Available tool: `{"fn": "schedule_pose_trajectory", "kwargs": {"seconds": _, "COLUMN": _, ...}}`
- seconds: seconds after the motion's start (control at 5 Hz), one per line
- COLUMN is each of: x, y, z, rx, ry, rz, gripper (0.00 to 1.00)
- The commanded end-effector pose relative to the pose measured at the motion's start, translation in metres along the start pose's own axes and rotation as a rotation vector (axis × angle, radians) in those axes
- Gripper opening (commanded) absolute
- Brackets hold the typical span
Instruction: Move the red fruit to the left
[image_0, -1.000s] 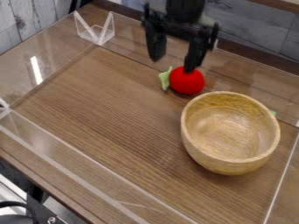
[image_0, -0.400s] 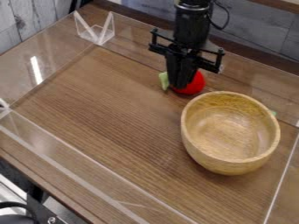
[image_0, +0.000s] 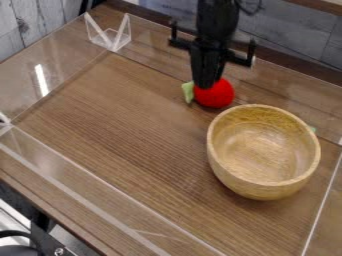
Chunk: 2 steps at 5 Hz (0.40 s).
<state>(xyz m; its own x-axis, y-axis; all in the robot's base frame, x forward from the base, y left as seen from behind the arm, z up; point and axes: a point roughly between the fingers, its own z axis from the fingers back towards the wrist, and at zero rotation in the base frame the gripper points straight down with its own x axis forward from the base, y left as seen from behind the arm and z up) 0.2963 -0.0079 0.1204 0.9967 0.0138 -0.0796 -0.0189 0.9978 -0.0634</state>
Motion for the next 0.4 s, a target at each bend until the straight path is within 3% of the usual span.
{"fn": "schedule_pose_trajectory", "kwargs": {"seconds": 0.0, "x": 0.0063, "y": 0.0060, "z": 0.0380, "rx": -0.026, "ry": -0.112, "rz": 0.017, "gripper": 0.00}}
{"fn": "schedule_pose_trajectory", "kwargs": {"seconds": 0.2, "x": 0.0088, "y": 0.0067, "z": 0.0414, "rx": -0.036, "ry": -0.120, "rz": 0.025, "gripper": 0.00}}
